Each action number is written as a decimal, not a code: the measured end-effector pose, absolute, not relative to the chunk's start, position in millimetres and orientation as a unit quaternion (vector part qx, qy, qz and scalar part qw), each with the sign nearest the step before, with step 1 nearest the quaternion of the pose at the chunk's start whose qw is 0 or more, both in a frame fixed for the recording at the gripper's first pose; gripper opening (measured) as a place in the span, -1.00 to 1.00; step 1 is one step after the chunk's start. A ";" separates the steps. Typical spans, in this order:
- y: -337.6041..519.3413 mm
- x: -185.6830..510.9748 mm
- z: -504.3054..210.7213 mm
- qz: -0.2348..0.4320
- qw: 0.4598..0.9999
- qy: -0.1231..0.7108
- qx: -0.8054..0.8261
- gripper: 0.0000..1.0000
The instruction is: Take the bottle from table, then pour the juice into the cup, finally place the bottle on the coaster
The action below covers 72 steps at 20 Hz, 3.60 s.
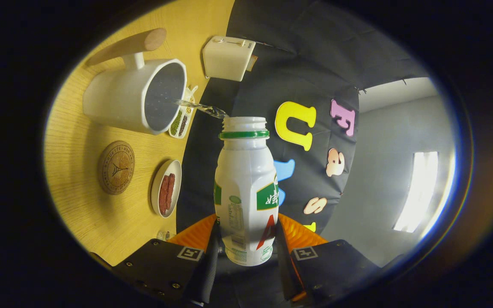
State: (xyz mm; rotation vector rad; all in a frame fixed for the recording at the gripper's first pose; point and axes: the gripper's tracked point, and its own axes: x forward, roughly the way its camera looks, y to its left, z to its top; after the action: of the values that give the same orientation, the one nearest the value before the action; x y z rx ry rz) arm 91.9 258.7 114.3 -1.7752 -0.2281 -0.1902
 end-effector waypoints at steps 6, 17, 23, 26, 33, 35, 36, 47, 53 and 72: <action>262.5 95.4 114.0 -0.087 0.612 -0.100 -0.780 0.23; 271.5 94.8 114.9 -0.094 0.580 -0.111 -0.801 0.23; 273.5 93.8 115.4 -0.097 0.571 -0.115 -0.807 0.23; 275.4 94.6 116.6 -0.098 0.565 -0.119 -0.811 0.23; 277.9 93.1 119.6 -0.100 0.555 -0.124 -0.816 0.23; 277.7 92.8 119.9 -0.100 0.552 -0.125 -0.818 0.23; 279.0 93.0 120.3 -0.100 0.550 -0.126 -0.820 0.23; 291.5 92.0 122.0 -0.096 0.501 -0.146 -0.847 0.23; 299.3 90.4 121.7 -0.098 0.467 -0.161 -0.864 0.23; 322.1 85.5 105.1 -0.103 0.355 -0.212 -0.905 0.23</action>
State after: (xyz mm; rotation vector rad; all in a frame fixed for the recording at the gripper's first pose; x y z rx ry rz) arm 85.5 322.1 105.1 -2.3382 -0.5477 -0.2659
